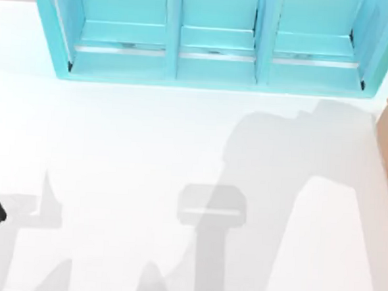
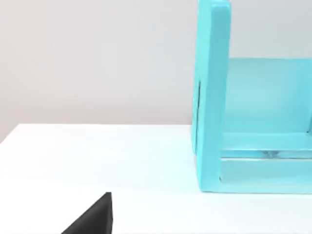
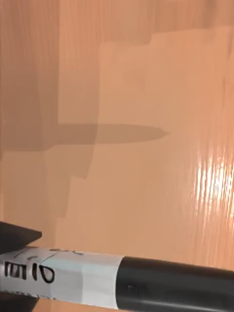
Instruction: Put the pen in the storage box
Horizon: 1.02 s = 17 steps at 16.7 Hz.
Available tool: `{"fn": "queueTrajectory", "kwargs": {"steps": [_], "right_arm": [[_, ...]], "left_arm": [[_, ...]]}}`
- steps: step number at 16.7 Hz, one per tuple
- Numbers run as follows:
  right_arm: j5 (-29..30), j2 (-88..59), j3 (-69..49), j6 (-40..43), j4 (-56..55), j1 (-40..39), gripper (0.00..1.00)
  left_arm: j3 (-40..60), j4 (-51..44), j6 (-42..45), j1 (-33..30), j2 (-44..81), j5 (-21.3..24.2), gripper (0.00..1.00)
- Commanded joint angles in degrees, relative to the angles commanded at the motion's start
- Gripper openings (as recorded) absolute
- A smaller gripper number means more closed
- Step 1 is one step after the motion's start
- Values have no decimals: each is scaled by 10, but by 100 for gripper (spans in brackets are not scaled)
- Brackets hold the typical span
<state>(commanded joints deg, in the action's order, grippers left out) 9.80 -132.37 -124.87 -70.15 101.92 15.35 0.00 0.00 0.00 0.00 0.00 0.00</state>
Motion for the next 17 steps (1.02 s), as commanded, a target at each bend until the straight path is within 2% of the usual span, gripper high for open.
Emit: {"fn": "queueTrajectory", "kwargs": {"steps": [3, 9, 13, 17], "right_arm": [[5, 9, 13, -38, 3, 27, 0], [4, 7, 13, -40, 1, 25, 0], [9, 23, 46, -71, -27, -26, 0], [6, 47, 129, -96, -95, -65, 0]], "left_arm": [[0, 0, 0, 0, 0, 0, 100], [0, 0, 0, 0, 0, 0, 100], [0, 0, 0, 0, 0, 0, 100], [0, 0, 0, 0, 0, 0, 100]]}}
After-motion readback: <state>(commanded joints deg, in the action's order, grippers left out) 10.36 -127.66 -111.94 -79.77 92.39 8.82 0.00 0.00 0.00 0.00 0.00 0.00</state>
